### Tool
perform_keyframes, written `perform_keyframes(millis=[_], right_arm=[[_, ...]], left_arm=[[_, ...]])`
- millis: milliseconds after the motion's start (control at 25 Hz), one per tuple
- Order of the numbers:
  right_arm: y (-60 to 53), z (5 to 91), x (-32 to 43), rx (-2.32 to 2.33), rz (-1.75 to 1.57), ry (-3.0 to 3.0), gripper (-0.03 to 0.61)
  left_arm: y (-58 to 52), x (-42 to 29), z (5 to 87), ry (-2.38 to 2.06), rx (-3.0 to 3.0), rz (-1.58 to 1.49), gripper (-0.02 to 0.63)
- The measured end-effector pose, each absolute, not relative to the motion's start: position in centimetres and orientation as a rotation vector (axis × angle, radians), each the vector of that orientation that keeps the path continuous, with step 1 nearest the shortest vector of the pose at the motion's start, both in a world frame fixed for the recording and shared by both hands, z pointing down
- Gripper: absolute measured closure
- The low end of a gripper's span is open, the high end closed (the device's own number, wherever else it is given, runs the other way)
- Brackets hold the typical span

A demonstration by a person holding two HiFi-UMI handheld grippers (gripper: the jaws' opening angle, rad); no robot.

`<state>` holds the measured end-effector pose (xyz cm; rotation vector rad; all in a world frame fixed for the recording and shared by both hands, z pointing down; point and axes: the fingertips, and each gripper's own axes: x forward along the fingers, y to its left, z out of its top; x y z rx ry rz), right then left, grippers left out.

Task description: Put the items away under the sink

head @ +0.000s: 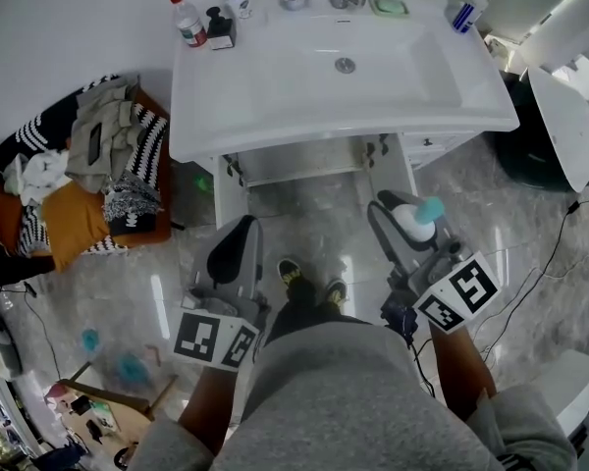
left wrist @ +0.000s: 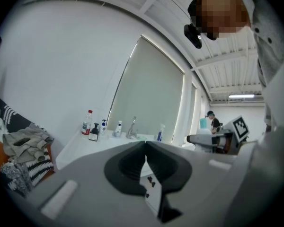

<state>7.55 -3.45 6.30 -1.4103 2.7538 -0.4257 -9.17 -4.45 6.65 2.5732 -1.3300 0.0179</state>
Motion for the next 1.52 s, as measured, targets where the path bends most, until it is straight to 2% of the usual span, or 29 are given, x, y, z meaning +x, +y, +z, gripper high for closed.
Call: perform_keyframes(millis=[800, 1520], right_arm=[[-8.7, 6.9, 2.1, -1.477, -0.420, 2.835, 0.500], [-11.1, 7.8, -0.6, -1.388, -0.304, 3.009, 0.500]], left_arm=[[-11.1, -14.4, 6.7, -1.292, 2.573, -0.065, 0.601], [-10.7, -15.5, 8.9, -1.342, 2.509, -0.076, 0.601]])
